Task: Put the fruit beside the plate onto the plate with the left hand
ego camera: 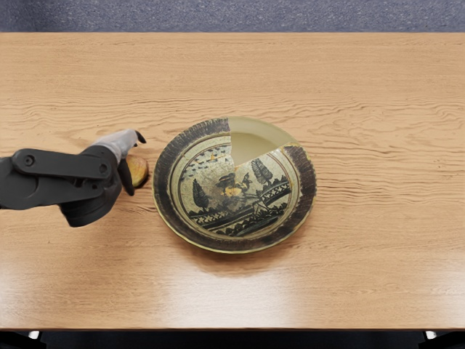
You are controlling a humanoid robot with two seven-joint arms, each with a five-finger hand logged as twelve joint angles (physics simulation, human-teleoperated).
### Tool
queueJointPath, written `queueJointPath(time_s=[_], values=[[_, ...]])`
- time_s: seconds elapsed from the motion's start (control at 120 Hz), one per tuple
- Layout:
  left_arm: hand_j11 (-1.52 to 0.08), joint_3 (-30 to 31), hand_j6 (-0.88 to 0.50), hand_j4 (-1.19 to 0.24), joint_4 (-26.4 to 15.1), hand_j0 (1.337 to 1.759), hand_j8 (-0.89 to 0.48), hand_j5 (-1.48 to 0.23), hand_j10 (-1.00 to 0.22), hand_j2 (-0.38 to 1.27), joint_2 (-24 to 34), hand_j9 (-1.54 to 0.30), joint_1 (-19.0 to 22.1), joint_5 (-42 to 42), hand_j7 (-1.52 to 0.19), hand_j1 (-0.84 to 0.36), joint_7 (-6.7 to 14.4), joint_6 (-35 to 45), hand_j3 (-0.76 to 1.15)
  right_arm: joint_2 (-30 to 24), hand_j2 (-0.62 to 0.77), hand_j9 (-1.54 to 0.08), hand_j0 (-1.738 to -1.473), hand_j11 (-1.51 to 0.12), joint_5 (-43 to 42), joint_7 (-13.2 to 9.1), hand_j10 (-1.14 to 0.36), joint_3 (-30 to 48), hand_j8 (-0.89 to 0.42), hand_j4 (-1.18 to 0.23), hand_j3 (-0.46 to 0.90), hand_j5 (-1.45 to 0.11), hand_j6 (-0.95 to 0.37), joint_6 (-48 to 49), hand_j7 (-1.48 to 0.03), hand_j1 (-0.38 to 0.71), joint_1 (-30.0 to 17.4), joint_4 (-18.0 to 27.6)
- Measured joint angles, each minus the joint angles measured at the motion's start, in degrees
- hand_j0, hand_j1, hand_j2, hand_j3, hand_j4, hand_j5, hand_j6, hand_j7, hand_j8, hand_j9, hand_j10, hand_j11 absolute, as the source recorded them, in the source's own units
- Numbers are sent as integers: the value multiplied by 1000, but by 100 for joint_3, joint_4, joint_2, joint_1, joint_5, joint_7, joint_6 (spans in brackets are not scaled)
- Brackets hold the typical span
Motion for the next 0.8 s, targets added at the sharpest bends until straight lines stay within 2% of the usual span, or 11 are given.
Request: queueJointPath(time_s=[0.283,0.55,0.642,0.8], values=[[-366,-11,-283,-282,18,1658,-283,-366,-283,58,-84,-366,72,-50,-366,13,0,-15,0,0,-6,-43,-1658,-43,0,0,-33,0,-34,-34,0,-43,-34,0,-43,-310,0,-2],[-552,-16,-427,-426,22,1658,-415,-552,-426,87,-86,-552,79,-49,-552,-160,0,8,0,0,-6,-43,-1658,-43,0,2,-33,0,-34,-34,0,-43,-34,0,-43,-310,0,-2],[-629,-18,-481,-482,22,1657,-383,-627,-481,161,-85,-629,76,-50,-627,-193,0,9,0,0,-6,-43,-1658,-43,0,1,-33,0,-34,-34,0,-43,-34,0,-43,-310,0,-1],[-743,-20,-474,-573,27,1656,-369,-729,-536,272,-85,-744,82,-39,-736,-215,2,13,0,0,-6,-43,-1658,-43,0,1,-33,0,-34,-34,0,-43,-34,0,-43,-310,0,-1]])
